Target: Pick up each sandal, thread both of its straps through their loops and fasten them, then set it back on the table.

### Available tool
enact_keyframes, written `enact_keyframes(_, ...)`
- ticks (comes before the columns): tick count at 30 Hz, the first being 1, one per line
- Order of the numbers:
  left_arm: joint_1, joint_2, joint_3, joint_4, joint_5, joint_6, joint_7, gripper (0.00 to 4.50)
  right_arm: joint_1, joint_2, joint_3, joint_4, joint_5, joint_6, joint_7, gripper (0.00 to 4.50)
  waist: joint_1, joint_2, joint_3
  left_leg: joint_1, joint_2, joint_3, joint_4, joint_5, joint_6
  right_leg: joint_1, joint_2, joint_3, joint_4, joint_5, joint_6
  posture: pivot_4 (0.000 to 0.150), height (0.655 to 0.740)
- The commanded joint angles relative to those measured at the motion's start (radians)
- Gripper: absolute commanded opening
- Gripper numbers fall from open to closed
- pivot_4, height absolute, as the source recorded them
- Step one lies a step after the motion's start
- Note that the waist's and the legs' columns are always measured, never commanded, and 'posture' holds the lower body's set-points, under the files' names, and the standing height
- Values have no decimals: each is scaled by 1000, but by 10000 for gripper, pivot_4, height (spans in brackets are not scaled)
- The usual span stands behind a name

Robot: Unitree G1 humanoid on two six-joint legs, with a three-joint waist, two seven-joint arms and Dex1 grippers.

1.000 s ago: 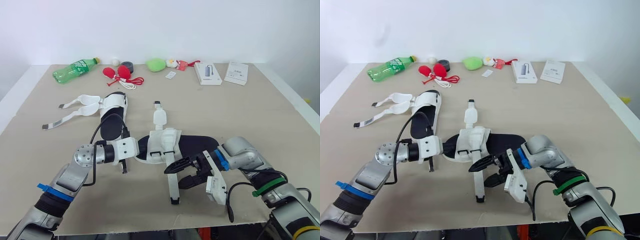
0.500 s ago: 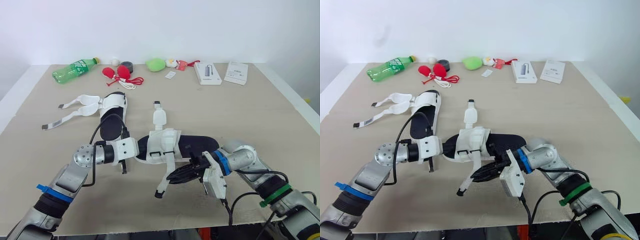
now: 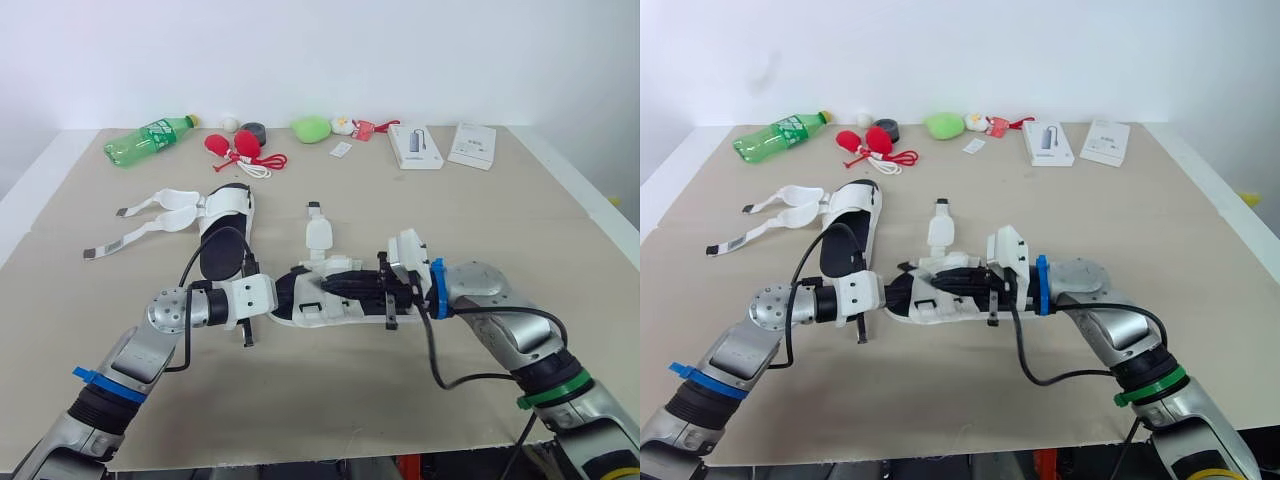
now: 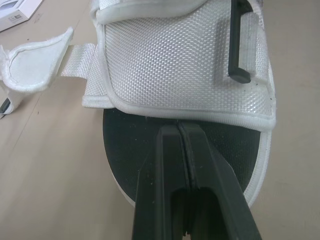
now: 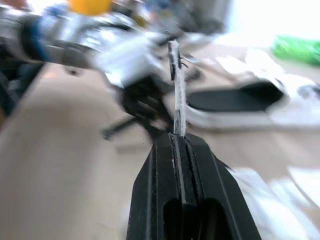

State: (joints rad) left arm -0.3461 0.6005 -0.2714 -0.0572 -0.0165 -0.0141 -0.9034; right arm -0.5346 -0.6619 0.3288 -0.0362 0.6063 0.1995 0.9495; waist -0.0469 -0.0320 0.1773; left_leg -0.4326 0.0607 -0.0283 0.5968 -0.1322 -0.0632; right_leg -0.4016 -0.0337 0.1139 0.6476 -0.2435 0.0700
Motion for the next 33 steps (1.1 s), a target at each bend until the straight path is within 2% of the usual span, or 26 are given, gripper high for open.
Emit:
enact_keyframes(1, 12, 6, -16, 39, 34, 26, -3, 0, -48, 38, -88, 23, -16, 63, -52, 1029, 0, 0, 0, 0, 0, 0, 0, 0, 0, 0, 0, 0, 0, 0, 0, 1500, 7400)
enact_keyframes(20, 25, 13, -10, 26, 33, 34, 3, 0, -30, 107, -187, 71, -127, 178, -58, 1029, 0, 0, 0, -3, 0, 0, 1, 0, 0, -2, 0, 0, 0, 0, 1, 1500, 7400)
enact_keyframes(33, 25, 16, -11, 24, 35, 35, 3, 0, -79, 81, -210, 110, -246, 27, -24, 1029, 0, 0, 0, -3, 0, 0, 1, 0, 0, -2, 0, 0, 0, 1, 1, 1500, 7400)
